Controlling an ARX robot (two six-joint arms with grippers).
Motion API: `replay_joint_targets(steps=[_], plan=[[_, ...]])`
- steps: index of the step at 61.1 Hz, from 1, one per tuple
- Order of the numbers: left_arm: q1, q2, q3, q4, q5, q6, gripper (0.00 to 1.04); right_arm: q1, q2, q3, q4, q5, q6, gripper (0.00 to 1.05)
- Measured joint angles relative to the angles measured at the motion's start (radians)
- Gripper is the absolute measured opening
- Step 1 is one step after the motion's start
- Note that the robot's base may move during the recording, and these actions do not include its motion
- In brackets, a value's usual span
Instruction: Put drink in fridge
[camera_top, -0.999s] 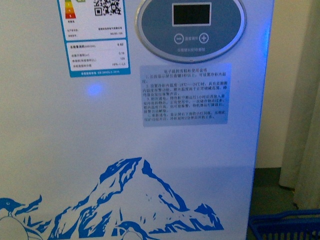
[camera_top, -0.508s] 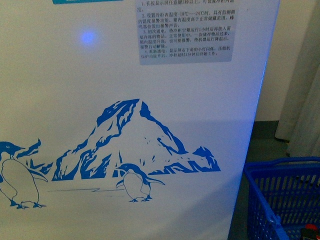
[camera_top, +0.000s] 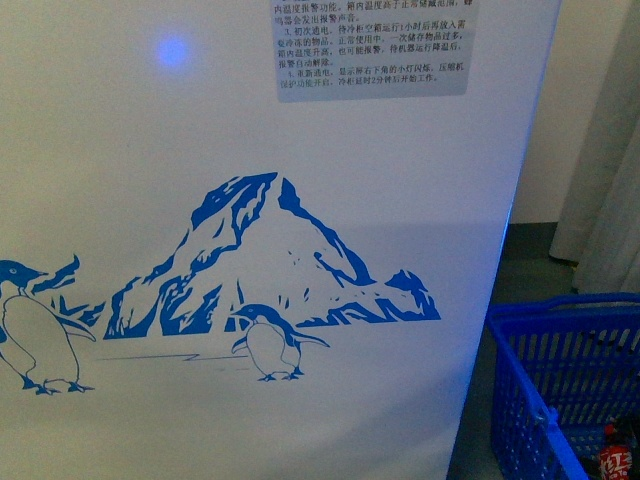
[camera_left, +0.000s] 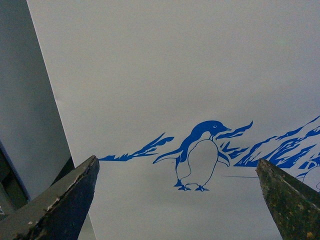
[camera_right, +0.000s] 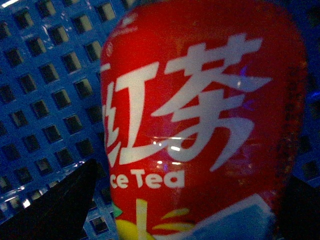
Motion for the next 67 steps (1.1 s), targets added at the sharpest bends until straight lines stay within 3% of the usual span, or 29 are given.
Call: replay_joint_targets(steps=[11, 27, 36, 61, 67], plan=[[0.0, 0.0, 0.0, 0.0, 0.0, 0.0, 0.97, 0.011, 0.016, 0.039, -0.026, 0.007, 0.005, 0.97], [0.0, 0.0, 0.0, 0.0, 0.0, 0.0, 0.97, 0.01, -0.016, -0.029, 0.003, -0.013, 0.007, 0.52], [0.0, 0.0, 0.0, 0.0, 0.0, 0.0, 0.97, 0.009, -0.077, -0.121, 0.034, -0.036, 0.006, 0.41], [0.0, 0.0, 0.0, 0.0, 0.0, 0.0, 0.97, 0.004, -0.632, -0.528, 0.102, -0.153, -0.037, 0.39], [0.0, 0.0, 0.0, 0.0, 0.0, 0.0, 0.97, 0.017, -0.935, -0.658, 0.043, -0.208, -0.055, 0.38]])
